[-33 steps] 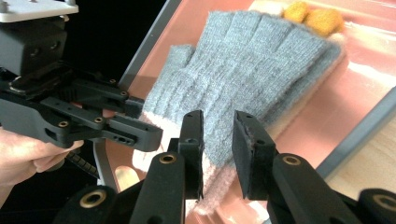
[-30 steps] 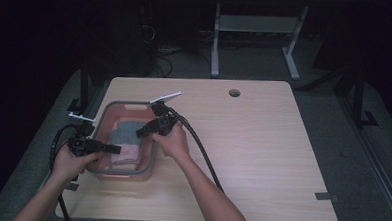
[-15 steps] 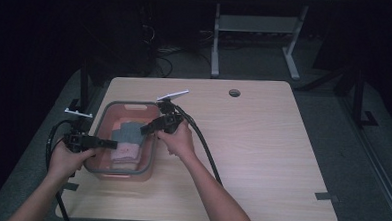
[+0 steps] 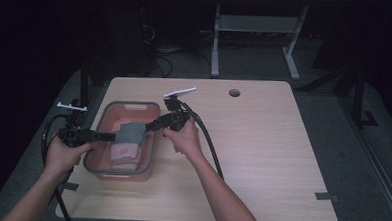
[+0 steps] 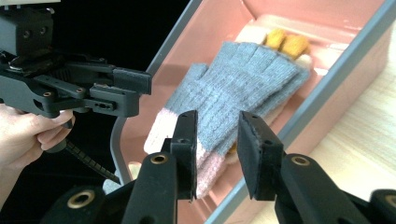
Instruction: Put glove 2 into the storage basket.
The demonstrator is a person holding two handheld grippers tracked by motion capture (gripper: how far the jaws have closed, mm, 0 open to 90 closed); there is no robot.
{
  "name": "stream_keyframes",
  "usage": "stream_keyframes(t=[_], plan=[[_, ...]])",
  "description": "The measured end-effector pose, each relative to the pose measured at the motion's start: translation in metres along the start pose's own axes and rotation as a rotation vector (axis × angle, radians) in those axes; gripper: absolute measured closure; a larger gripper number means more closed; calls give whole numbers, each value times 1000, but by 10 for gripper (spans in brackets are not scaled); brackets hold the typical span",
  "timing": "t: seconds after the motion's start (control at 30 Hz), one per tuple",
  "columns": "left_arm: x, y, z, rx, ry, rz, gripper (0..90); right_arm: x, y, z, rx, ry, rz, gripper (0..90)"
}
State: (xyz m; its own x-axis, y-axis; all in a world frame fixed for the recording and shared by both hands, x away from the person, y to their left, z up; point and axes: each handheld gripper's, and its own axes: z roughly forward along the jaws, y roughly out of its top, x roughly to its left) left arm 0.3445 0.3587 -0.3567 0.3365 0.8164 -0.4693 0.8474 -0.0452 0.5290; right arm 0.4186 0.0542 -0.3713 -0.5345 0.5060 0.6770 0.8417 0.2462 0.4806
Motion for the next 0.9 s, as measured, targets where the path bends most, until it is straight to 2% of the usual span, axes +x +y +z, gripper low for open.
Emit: stream_keyframes(t=[0.33, 0.9], plan=[[-14, 8, -3, -38, -50, 14, 490, -7, -2, -22, -23, -10, -2, 618], [-44, 18, 7, -42, -106, 66, 444, -20, -13, -52, -57, -43, 2, 561]])
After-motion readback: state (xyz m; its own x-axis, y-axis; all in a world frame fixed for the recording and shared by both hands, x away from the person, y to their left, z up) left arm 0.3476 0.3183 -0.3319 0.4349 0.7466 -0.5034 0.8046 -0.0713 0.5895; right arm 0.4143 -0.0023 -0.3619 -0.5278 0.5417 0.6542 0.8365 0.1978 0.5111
